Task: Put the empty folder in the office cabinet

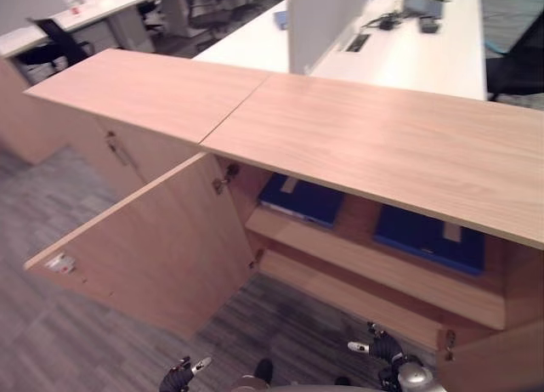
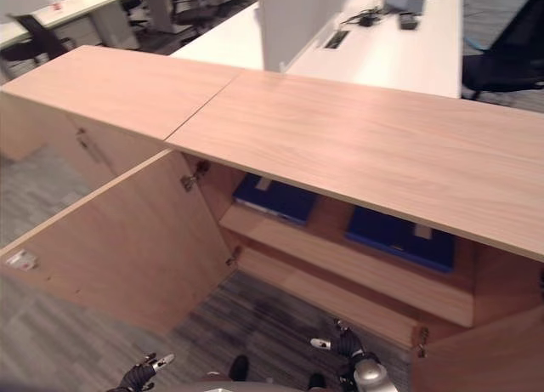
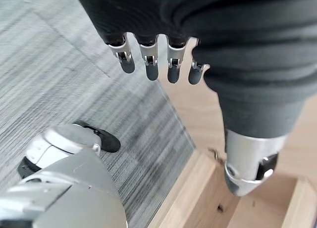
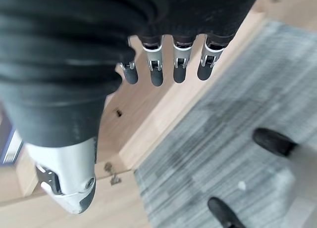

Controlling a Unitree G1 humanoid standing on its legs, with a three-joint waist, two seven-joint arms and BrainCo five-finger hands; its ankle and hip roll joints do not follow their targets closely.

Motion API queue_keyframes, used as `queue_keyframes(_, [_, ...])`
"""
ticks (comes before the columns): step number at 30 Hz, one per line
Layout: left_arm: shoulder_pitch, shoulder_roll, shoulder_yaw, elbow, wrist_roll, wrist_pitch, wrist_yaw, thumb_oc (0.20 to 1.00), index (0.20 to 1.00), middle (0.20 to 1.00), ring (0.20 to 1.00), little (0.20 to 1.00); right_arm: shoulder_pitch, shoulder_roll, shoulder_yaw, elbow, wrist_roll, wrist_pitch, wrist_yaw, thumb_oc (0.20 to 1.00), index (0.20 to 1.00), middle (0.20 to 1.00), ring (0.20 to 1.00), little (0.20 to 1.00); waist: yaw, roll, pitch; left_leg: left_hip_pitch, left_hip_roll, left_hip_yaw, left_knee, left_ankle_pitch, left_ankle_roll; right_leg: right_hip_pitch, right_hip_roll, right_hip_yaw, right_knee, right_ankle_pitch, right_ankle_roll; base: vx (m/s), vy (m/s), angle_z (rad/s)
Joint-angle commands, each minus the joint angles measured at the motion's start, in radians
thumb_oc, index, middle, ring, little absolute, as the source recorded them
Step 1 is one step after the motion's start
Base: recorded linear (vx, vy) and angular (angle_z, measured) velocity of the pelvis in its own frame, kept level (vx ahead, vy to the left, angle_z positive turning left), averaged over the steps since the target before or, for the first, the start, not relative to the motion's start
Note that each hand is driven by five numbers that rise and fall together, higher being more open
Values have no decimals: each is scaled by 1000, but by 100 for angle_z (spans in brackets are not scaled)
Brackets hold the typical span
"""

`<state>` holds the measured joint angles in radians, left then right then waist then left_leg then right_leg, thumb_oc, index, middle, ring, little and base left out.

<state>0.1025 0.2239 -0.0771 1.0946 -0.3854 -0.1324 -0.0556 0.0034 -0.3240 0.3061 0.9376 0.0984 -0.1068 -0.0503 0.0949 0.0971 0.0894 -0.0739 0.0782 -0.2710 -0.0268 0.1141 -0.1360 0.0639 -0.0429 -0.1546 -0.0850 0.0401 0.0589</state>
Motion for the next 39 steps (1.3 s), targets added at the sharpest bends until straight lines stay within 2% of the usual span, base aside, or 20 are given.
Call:
queue_keyframes(1, [-80, 54, 23, -26, -25, -35, 19, 1000, 1000, 1000, 1000, 1000, -27, 0, -6, -92, 29, -41, -36, 1000, 1000, 1000, 1000, 1000, -49, -102, 32, -43, 72, 391, 65, -24, 12, -27, -107, -25, 115, -97, 88, -223, 102, 100])
queue_keyframes(2, [-77, 52, 24, -29, -19, -36, 20, 1000, 1000, 1000, 1000, 1000, -28, -3, -6, -95, 19, -41, -42, 1000, 1000, 1000, 1000, 1000, -58, -105, 24, -19, 98, 442, 86, -44, 12, -30, -117, -43, 113, -93, 87, -254, 133, 73])
queue_keyframes(3, [-76, 50, 23, -33, -14, -36, 22, 1000, 1000, 1000, 1000, 1000, -29, -5, -6, -94, 14, -40, -45, 1000, 1000, 1000, 1000, 1000, -64, -108, 19, 2, 114, 460, 109, -60, 9, -31, -127, -58, 113, -89, 84, -74, 62, 30])
queue_keyframes(4, [-75, 50, 23, -33, -14, -36, 22, 1000, 1000, 1000, 1000, 1000, -29, -5, -6, -95, 14, -40, -45, 1000, 1000, 1000, 1000, 1000, -65, -107, 21, 3, 115, 458, 114, -65, 8, -27, -126, -60, 113, -91, 84, -59, 54, 60])
queue_keyframes(6, [-77, 50, 19, -60, -23, -41, 24, 1000, 1000, 1000, 1000, 1000, -27, -10, -23, -73, 20, -34, -48, 1000, 1000, 1000, 1000, 1000, -72, -110, 8, 59, 153, 462, 149, -86, -7, -22, -153, -119, 123, -85, 79, -73, 102, 82])
queue_keyframes(7, [-76, 50, 19, -61, -23, -40, 24, 1000, 1000, 1000, 1000, 1000, -27, -10, -23, -73, 20, -35, -48, 1000, 1000, 1000, 1000, 1000, -75, -109, 8, 58, 154, 457, 150, -87, -8, -20, -152, -123, 123, -86, 79, -49, 118, 59])
queue_keyframes(9, [-78, 50, 8, -62, -22, -34, 21, 1000, 1000, 1000, 1000, 1000, -16, -2, -43, -46, 29, -27, -46, 1000, 1000, 1000, 1000, 1000, -81, -98, -15, 107, 174, 482, 100, -87, -23, -12, -164, -178, 139, -84, 84, 6, 156, 78])
queue_keyframes(10, [-77, 50, 7, -63, -22, -34, 21, 1000, 1000, 1000, 1000, 1000, -15, -3, -43, -46, 29, -27, -46, 1000, 1000, 1000, 1000, 1000, -83, -98, -15, 109, 174, 481, 97, -86, -23, -10, -164, -180, 139, -84, 84, 7, 160, 105])
queue_keyframes(13, [-79, 59, 1, -64, -1, -27, 16, 1000, 1000, 1000, 1000, 1000, -15, 5, -61, -43, 29, -24, -54, 1000, 1000, 1000, 1000, 1000, -74, -103, -28, 120, 155, 476, 45, -86, -23, 1, -179, -209, 147, -72, 96, 19, 174, 91])
queue_keyframes(16, [-87, 77, 1, -49, 21, -24, 12, 1000, 1000, 1000, 1000, 1000, -32, 20, -80, -45, 46, -21, -62, 1000, 1000, 1000, 1000, 1000, -58, -126, -25, 115, 114, 449, 32, -111, -3, -2, -223, -227, 160, -35, 122, 8, 251, 53])
queue_keyframes(23, [-82, 105, 13, -60, 41, -23, 8, 1000, 1000, 1000, 1000, 1000, -60, 56, -93, -48, 67, -20, -67, 1000, 1000, 1000, 1000, 1000, -23, -157, -11, 114, 40, 423, 28, -158, 50, -29, -288, -210, 206, 13, 158, -9, 178, 21])
queue_keyframes(25, [-73, 115, 22, -88, 45, -25, 14, 1000, 1000, 1000, 1000, 1000, -80, 73, -88, -56, 73, -13, -70, 1000, 1000, 1000, 1000, 1000, -5, -164, 8, 128, 14, 440, 22, -170, 79, -68, -325, -198, 282, 85, 181, -48, 215, -6])
queue_keyframes(26, [-75, 121, 23, -101, 45, -29, 15, 1000, 1000, 1000, 1000, 1000, -84, 79, -87, -50, 77, -14, -70, 1000, 1000, 1000, 1000, 1000, -1, -162, 17, 130, 11, 439, 19, -168, 84, -77, -328, -194, 308, 104, 190, -57, 198, -28])
queue_keyframes(28, [-78, 125, 23, -112, 39, -30, 17, 1000, 1000, 1000, 1000, 1000, -85, 85, -88, -46, 83, -15, -70, 1000, 1000, 1000, 1000, 1000, 4, -160, 24, 129, 9, 434, 18, -166, 89, -88, -318, -172, 332, 104, 194, -26, 90, -16])
queue_keyframes(30, [-85, 130, 13, -143, 35, -34, 19, 1000, 1000, 1000, 1000, 1000, -68, 90, -86, -59, 94, -18, -70, 1000, 1000, 1000, 1000, 1000, -7, -151, 32, 127, 2, 414, 10, -157, 100, -113, -250, -97, 366, 59, 183, -15, 157, 4])
queue_keyframes(31, [-90, 134, -3, -173, 38, -35, 20, 1000, 1000, 1000, 1000, 1000, -55, 88, -86, -60, 103, -21, -69, 1000, 1000, 1000, 1000, 1000, -17, -144, 30, 125, -9, 399, 1, -151, 107, -120, -195, -64, 358, 4, 171, 46, 191, 28])
queue_keyframes(32, [-93, 140, -17, -210, 52, -41, 21, 1000, 1000, 1000, 1000, 1000, -37, 87, -91, -62, 109, -28, -70, 1000, 1000, 1000, 1000, 1000, -13, -139, 21, 119, -27, 377, -12, -146, 111, -98, -163, -69, 303, -53, 153, 72, 116, 55])
queue_keyframes(35, [-102, 141, -31, -244, 68, -51, 29, 1000, 1000, 1000, 1000, 1000, -18, 73, -97, -59, 106, -34, -67, 1000, 1000, 1000, 1000, 1000, -26, -134, 15, 125, -37, 345, -28, -139, 109, -80, -141, -26, 247, -63, 138, 56, 8, 71])
queue_keyframes(39, [-92, 138, -30, -291, 74, -58, 35, 1000, 1000, 1000, 1000, 1000, -1, 62, -103, -67, 96, -32, -65, 1000, 1000, 1000, 1000, 1000, -25, -136, 0, 133, -39, 354, -35, -139, 105, -47, -149, -24, 183, -46, 139, 33, -16, 14])
